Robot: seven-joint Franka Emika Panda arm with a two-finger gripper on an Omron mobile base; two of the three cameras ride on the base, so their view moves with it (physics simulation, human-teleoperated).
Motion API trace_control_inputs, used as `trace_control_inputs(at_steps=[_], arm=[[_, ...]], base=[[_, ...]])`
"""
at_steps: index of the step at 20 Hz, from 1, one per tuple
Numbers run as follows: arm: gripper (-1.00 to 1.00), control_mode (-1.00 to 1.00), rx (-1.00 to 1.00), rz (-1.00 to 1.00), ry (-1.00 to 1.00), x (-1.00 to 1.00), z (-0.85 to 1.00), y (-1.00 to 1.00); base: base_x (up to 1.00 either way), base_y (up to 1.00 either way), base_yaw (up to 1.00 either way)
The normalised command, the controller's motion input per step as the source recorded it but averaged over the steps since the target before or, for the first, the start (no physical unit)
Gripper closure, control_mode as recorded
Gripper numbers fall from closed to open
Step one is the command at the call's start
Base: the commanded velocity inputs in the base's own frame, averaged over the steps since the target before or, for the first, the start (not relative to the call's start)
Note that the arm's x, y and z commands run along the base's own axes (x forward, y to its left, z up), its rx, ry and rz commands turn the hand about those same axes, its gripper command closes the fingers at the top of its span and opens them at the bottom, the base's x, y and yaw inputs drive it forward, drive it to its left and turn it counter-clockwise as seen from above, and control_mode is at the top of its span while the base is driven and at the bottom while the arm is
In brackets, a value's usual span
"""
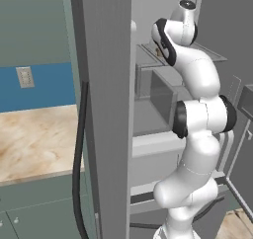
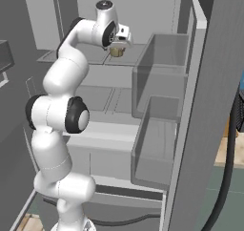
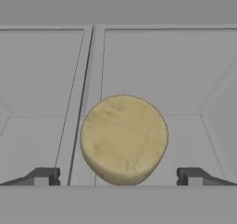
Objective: Retrieve the sausage and cheese from the fridge and place them on the cutting board on the counter.
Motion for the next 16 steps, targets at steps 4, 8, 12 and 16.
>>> trace_control_inputs(at_steps=[4, 8, 12, 16], arm=[[-1.0, -1.0, 0.0, 0.0, 0.0, 0.1, -0.14, -0.01], [-1.0, -1.0, 0.0, 0.0, -0.02, 0.25, -0.01, 0.0], [-1.0, -1.0, 0.0, 0.0, 0.0, 0.25, -0.04, 0.0], [-1.0, -1.0, 0.0, 0.0, 0.0, 0.14, -0.01, 0.0]], base=[[0.0, 0.0, 0.0], [0.0, 0.0, 0.0], [0.0, 0.0, 0.0], [0.0, 0.0, 0.0]])
